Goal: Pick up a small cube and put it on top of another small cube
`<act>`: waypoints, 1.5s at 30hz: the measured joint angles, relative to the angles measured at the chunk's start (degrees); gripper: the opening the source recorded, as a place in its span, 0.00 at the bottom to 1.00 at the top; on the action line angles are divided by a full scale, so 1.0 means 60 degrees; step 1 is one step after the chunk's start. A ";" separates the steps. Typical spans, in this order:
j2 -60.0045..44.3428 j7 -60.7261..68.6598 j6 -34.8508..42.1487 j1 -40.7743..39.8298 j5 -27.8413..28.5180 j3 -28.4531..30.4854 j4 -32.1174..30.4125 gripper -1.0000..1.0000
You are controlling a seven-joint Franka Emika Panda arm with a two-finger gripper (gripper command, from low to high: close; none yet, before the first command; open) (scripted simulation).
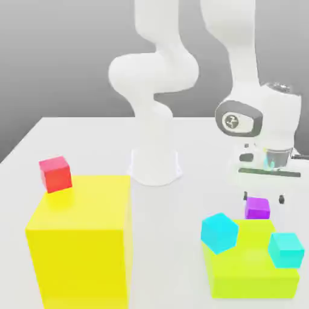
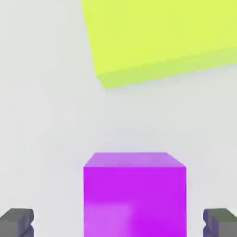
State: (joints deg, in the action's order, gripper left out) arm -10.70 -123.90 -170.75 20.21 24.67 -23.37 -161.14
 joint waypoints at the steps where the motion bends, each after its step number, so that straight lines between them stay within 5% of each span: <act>1: -0.0195 -0.0287 -0.0135 0.0350 0.0386 0.0442 0.0055 0.50; 4: -0.0774 -0.1060 -0.0555 0.1397 0.1423 0.1742 0.0207 0.50; 5: -0.0875 -0.1182 -0.0633 0.1591 0.1586 0.1976 0.0231 0.00; 13: -0.0721 -0.0979 -0.0542 0.1347 0.1311 0.1664 0.0192 0.00; 20: 0.0648 0.1255 0.0328 -0.0239 -0.1712 -0.0659 -0.0193 0.00; 26: 0.1830 0.3150 0.1179 -0.0070 -0.4195 -0.1203 -0.0430 0.00; 34: 0.1715 0.5770 0.3574 -0.0001 -0.4221 0.0249 0.2052 0.00; 39: 0.1550 0.7442 0.5142 -0.1110 -0.4072 0.0900 0.3777 0.00; 44: 0.0368 0.7392 0.4245 -0.1145 -0.3375 0.1000 0.3995 0.00; 45: 0.0201 0.7333 0.4063 -0.1117 -0.3283 0.1030 0.3970 1.00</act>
State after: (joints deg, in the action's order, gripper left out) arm -9.50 -79.90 -146.37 13.51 4.98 -17.19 -137.32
